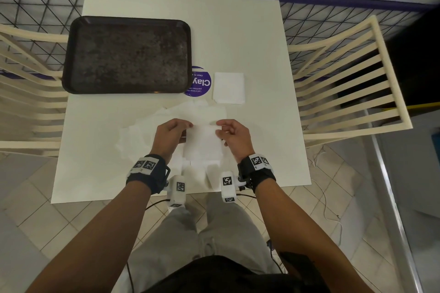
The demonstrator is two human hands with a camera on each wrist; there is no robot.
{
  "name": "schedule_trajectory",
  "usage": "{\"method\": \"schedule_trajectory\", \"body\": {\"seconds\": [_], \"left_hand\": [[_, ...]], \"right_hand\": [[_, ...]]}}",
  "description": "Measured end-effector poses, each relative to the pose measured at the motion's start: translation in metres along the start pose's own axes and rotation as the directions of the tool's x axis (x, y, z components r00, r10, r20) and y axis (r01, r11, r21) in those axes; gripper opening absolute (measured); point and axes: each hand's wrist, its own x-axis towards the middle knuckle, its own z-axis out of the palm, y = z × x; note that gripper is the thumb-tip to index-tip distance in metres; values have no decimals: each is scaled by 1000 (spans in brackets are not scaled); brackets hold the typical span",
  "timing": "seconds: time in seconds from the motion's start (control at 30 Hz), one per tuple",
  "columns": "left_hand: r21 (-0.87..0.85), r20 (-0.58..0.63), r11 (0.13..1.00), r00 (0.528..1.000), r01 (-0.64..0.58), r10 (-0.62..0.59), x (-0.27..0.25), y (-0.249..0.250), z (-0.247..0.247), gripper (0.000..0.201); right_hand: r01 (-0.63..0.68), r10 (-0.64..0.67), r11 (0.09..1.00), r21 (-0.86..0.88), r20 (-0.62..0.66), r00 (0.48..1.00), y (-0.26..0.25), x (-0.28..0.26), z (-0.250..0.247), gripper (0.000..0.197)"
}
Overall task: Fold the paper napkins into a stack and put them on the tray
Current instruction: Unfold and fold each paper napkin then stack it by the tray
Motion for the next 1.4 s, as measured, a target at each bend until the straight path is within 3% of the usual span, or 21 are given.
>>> {"method": "schedule_trajectory", "body": {"seconds": [0.2, 0.33, 0.47, 0.6, 0.83, 1.13, 1.2, 1.3, 1.4], "left_hand": [[109, -46, 994, 999, -12, 17, 4, -7, -1, 15], [199, -42, 978, 997, -60, 69, 1, -8, -1, 7], [394, 19, 902, 982, -178, 186, 0, -5, 2, 7], [507, 76, 809, 950, -298, 302, -8, 0, 8, 8], [498, 43, 807, 938, -318, 343, -10, 4, 2, 8], [502, 4, 807, 934, -310, 356, -8, 3, 6, 6], [491, -12, 813, 931, -313, 366, -6, 4, 7, 7], [480, -33, 818, 925, -317, 378, -1, 7, 8, 7], [474, -52, 828, 930, -298, 364, 4, 11, 9, 8]], "right_hand": [[18, -18, 999, -32, -1, 1000, 3, 2, 1, 28], [83, -79, 974, -213, 24, 997, -3, 5, 5, 25], [169, -118, 876, -451, 140, 983, -15, 4, 17, 22], [225, -151, 764, -605, 172, 974, -26, 2, 28, 14], [200, -157, 844, -497, 127, 979, -26, 4, 18, 9], [147, -143, 937, -317, 36, 989, -30, 3, 10, 17], [87, -80, 960, -265, 36, 996, -29, 1, 14, 4], [-47, 77, 946, -321, 82, 994, -24, -2, 19, 32], [-53, 104, 937, -347, 133, 986, -24, -7, 19, 21]]}}
